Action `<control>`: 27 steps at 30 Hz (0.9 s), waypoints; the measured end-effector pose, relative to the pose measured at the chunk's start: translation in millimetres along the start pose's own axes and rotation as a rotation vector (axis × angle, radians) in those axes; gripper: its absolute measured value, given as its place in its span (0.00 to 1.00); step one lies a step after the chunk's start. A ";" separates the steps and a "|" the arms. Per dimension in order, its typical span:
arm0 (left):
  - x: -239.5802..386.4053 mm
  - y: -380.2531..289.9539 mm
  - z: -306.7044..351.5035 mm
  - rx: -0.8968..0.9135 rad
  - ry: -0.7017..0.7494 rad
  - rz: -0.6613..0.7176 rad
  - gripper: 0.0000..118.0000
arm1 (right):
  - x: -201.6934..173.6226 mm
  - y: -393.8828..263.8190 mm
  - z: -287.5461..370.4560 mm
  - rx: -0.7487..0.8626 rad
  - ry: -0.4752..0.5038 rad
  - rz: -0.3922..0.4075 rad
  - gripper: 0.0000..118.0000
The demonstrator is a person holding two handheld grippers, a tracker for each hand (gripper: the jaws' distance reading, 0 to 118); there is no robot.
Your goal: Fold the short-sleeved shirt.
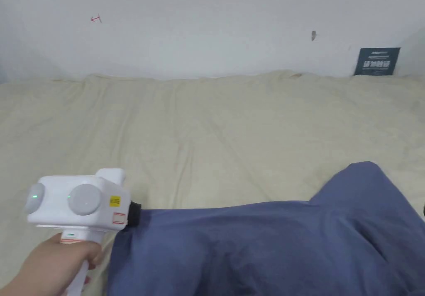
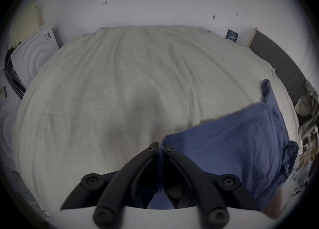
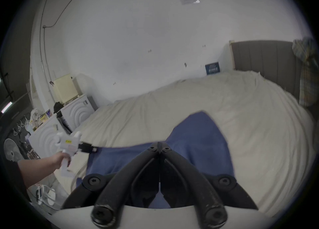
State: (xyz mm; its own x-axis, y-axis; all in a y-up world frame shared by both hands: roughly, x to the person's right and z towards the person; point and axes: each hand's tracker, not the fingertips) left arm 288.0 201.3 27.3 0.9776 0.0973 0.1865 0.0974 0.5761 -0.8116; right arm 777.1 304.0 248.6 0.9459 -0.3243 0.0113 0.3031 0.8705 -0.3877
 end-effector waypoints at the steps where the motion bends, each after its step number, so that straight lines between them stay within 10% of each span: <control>1: 0.4 0.2 4.5 0.006 -0.009 0.004 0.04 | 7.7 15.3 -10.3 0.009 -0.024 0.011 0.00; 3: 3.4 2.4 9.8 0.015 -0.015 -0.012 0.04 | 31.7 43.9 -43.1 -0.048 -0.048 -0.009 0.06; 6: 10.4 -0.1 19.0 0.015 -0.020 -0.038 0.04 | 67.1 71.3 -105.9 -0.268 -0.123 -0.044 0.84; 7: 11.5 -0.9 20.0 0.014 -0.018 -0.043 0.04 | 77.4 72.3 -129.9 -0.393 -0.183 -0.038 0.87; 12: 12.8 -6.2 19.1 -0.008 -0.023 -0.042 0.04 | 116.7 33.1 -203.6 -0.737 -0.357 -0.027 0.87; 19: 4.9 -11.4 8.5 -0.057 0.015 -0.066 0.04 | 129.2 18.3 -236.9 -0.673 -0.422 -0.072 0.86; 21: 3.2 -11.0 5.4 -0.068 0.012 -0.062 0.04 | 125.7 17.3 -239.8 -0.687 -0.461 -0.028 0.65; 23: 4.4 -11.4 3.3 -0.075 0.018 -0.065 0.04 | 120.3 14.5 -242.4 -0.708 -0.477 0.034 0.00; 27: 8.5 -11.5 -3.8 -0.091 0.041 -0.080 0.04 | 91.1 28.8 -244.2 -0.760 -0.407 0.209 0.00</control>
State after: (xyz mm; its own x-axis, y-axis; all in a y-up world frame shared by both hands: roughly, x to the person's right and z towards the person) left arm 295.9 192.4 36.2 0.9728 0.0197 0.2308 0.1897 0.5042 -0.8425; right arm 843.7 209.1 13.5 0.9850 0.0966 0.1427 0.0977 0.3691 -0.9242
